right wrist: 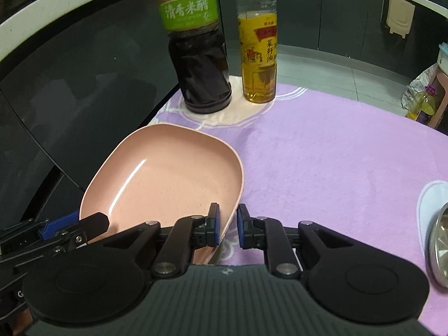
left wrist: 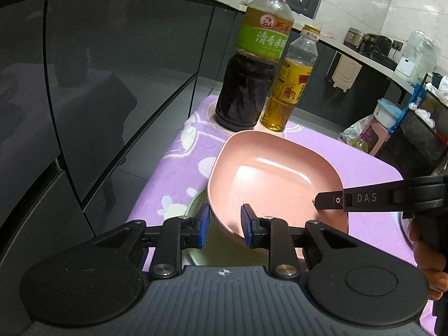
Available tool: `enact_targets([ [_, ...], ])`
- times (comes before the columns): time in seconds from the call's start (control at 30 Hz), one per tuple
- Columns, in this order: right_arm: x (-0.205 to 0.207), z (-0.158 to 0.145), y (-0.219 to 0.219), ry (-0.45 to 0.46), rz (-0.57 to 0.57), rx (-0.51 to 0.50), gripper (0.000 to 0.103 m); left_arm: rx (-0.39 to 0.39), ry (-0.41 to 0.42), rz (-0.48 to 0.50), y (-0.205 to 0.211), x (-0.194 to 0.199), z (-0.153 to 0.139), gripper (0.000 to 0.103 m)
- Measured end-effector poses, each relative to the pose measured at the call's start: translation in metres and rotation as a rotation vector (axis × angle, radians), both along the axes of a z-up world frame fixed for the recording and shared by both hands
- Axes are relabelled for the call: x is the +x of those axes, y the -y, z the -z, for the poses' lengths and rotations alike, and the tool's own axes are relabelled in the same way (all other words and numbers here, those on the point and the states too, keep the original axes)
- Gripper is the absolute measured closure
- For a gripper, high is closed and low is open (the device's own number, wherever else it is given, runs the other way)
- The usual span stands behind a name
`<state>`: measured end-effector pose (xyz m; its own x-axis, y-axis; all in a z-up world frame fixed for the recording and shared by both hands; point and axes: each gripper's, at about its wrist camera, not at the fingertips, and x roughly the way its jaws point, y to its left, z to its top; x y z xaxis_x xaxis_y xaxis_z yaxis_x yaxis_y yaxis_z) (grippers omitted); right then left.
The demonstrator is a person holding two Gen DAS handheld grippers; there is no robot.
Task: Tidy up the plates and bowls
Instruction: 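Lift the pink dish and lower it onto the green plate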
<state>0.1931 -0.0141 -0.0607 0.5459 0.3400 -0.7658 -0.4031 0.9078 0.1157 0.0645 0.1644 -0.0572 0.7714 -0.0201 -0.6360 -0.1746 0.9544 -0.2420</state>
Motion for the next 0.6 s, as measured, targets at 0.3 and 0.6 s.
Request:
enact_targets([
  [0.3,-0.004,0.009,-0.011,-0.026,-0.031,-0.028,0.099,0.005,-0.033,0.004,-0.006,-0.008,0.012,0.081],
  [0.6,-0.006,0.025,-0.016,-0.072,-0.053,-0.048,0.099,0.008,-0.067,0.01,-0.009,-0.013,0.021,0.081],
])
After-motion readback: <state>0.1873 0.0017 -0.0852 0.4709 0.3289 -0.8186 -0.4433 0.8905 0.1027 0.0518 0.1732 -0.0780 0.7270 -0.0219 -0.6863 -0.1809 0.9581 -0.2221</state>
